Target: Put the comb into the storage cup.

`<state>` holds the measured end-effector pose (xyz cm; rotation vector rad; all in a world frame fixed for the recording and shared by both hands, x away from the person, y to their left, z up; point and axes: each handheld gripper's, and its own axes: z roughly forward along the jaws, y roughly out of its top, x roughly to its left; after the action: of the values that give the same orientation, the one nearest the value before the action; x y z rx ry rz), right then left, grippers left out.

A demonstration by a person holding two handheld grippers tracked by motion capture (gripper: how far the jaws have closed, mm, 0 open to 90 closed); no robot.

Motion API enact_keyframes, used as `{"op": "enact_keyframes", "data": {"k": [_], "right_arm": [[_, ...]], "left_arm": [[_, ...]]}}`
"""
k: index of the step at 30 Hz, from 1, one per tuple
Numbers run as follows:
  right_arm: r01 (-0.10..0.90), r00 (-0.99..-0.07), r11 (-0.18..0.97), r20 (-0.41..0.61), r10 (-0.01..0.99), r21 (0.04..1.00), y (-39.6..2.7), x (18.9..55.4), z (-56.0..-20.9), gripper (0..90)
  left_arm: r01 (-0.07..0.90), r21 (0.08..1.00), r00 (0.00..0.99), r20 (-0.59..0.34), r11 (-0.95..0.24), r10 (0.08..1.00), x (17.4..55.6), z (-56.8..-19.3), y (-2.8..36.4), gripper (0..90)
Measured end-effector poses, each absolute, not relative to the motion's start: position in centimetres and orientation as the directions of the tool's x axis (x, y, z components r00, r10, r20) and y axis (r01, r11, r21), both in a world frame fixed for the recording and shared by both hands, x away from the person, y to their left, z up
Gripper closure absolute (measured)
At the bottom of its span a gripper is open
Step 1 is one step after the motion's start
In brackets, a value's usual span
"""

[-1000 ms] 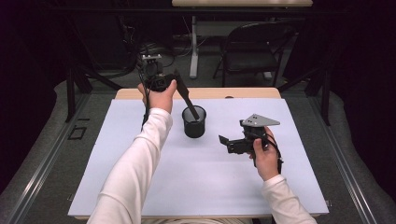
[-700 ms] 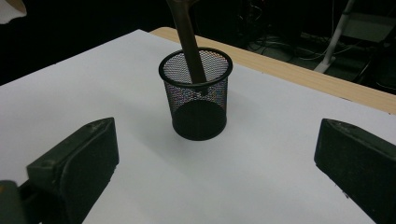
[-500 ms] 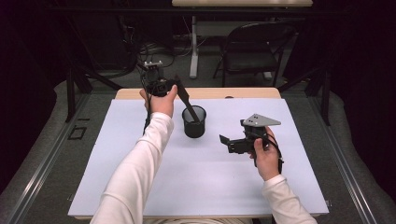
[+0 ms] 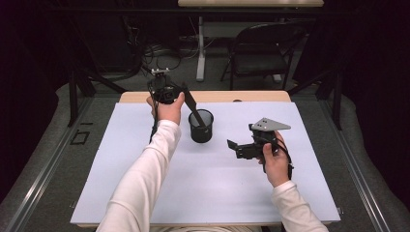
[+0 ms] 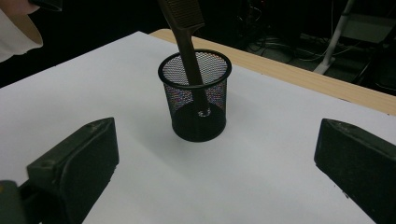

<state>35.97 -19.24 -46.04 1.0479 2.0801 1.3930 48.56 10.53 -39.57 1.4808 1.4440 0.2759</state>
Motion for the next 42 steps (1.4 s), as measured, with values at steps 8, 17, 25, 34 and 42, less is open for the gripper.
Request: {"op": "enact_keyframes", "data": {"k": [8,17,25,34,42], "right_arm": [[0.352,-0.624,0.210,0.062,0.779,0.912,-19.3,36.0,-46.1,0.0],[0.352,-0.624,0.210,0.061,0.779,0.912,-19.4,35.9,-46.0,0.0],[0.351,-0.624,0.212,0.059,0.779,0.912,-19.3,35.9,-46.0,0.0],[0.351,-0.624,0.214,0.058,0.779,0.912,-19.3,35.9,-46.0,0.0],[0.356,-0.619,0.208,0.063,0.783,0.911,-19.4,35.9,-46.0,0.0]], "left_arm": [[0.627,0.747,0.259,-0.470,0.223,0.844,48.7,-40.1,10.4,84.7],[0.629,0.741,0.252,-0.479,0.234,0.841,48.7,-40.7,10.4,84.6],[0.639,0.732,0.251,-0.489,0.237,0.835,48.8,-41.2,10.4,84.6],[0.646,0.719,0.246,-0.513,0.256,0.822,48.9,-41.6,10.7,84.6],[0.648,0.716,0.243,-0.517,0.259,0.821,49.0,-42.0,10.8,84.6]]}}
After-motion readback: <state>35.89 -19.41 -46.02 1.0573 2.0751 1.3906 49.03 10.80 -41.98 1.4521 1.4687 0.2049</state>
